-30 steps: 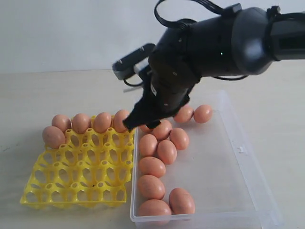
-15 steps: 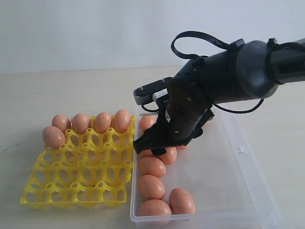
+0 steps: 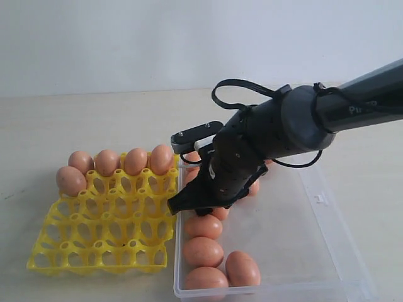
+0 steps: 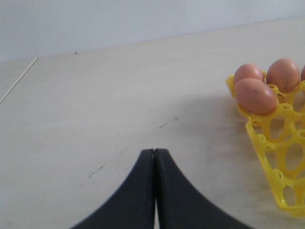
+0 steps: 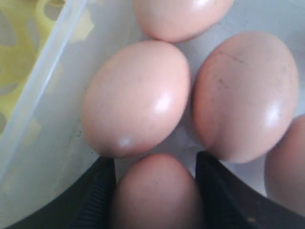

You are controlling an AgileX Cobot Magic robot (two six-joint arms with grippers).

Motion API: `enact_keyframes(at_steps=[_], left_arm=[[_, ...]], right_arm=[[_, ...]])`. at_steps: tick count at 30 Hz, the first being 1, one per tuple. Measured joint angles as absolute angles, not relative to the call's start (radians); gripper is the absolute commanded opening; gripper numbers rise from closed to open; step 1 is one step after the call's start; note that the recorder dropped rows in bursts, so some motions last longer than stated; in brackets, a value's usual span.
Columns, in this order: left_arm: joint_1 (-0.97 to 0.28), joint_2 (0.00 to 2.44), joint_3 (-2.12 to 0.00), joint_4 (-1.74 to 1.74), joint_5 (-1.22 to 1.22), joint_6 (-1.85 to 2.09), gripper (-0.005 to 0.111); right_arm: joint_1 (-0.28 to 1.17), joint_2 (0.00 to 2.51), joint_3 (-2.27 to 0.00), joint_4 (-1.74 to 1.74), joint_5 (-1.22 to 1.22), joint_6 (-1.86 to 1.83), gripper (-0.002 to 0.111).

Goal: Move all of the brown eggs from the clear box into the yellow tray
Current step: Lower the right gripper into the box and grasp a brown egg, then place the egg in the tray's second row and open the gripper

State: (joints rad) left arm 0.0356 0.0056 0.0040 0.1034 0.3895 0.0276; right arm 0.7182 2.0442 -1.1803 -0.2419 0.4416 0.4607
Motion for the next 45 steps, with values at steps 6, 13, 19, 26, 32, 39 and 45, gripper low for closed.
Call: enact_keyframes(at_steps=[6,13,19,26,32,39,45], left_arm=[[0.036,0.006,0.004,0.103,0.389,0.028,0.000],[0.036,0.006,0.004,0.103,0.389,0.028,0.000],[0.036,0.006,0.004,0.103,0.389,0.028,0.000],[0.036,0.006,0.004,0.103,0.389,0.028,0.000],[0.036,0.006,0.004,0.103,0.389,0.028,0.000],[0.036,0.006,0.004,0.103,0.389,0.028,0.000],[0.036,0.006,0.004,0.103,0.389,0.028,0.000]], right_arm=[[0.718,2.015,-1.184,-0.276,0.458,0.461,0.000],[0.718,1.897,-1.187,-0.405,0.203,0.456,0.000],[0.738,1.951,-1.187,-0.489,-0.234,0.436,0.000],[0.743,2.114,-1.218,-0.556,-0.534,0.432,0.000],[0.743,2.219,-1.305,-0.629,-0.549,0.539,0.000],[0.743,2.278,-1.360,-0.766,-0.623,0.700,0.001],[0.743,2.334,-1.406,-0.785,-0.711,0.724,0.014]])
